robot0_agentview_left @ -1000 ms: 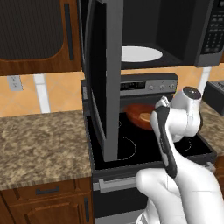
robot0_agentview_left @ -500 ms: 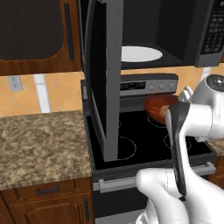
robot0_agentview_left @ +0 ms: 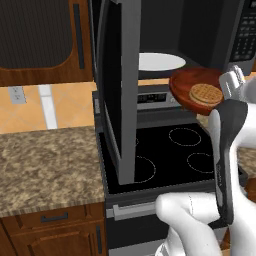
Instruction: Open the microwave, place the bowl with waffle inside the microwave, then close the microwave door and turn it on.
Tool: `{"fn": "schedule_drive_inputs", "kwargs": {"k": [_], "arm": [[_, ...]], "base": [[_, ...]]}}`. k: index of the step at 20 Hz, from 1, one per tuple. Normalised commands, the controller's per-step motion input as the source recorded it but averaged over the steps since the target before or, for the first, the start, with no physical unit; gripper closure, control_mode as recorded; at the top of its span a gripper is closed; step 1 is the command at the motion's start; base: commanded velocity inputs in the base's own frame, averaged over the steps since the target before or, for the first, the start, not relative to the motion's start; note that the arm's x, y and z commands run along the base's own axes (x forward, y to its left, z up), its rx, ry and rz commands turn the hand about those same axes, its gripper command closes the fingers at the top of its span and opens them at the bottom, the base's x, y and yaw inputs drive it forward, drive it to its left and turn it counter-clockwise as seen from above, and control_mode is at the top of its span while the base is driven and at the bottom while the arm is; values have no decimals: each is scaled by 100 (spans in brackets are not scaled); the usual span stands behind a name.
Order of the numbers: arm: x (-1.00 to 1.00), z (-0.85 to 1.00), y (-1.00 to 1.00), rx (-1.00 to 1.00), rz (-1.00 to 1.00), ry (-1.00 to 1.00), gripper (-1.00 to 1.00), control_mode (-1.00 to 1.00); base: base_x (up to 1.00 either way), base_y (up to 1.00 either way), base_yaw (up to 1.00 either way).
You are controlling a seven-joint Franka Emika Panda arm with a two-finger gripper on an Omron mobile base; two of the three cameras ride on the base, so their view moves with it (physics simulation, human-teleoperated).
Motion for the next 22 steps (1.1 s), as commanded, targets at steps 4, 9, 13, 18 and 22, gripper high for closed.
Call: {"fn": "schedule_drive_inputs", "kwargs": {"k": [4, 9, 13, 18, 22], "arm": [[2, 84, 0, 0, 3, -38, 100, -100], [35, 67, 0, 0, 5, -7, 100, -100], [65, 50, 3, 0, 8, 10, 100, -100], [96, 4, 25, -5, 19, 14, 100, -100], [100, -28, 46, -11, 20, 11, 100, -100]], "base": [[0, 0, 0], [0, 0, 0], [0, 0, 0], [0, 0, 0], [0, 0, 0]]}}
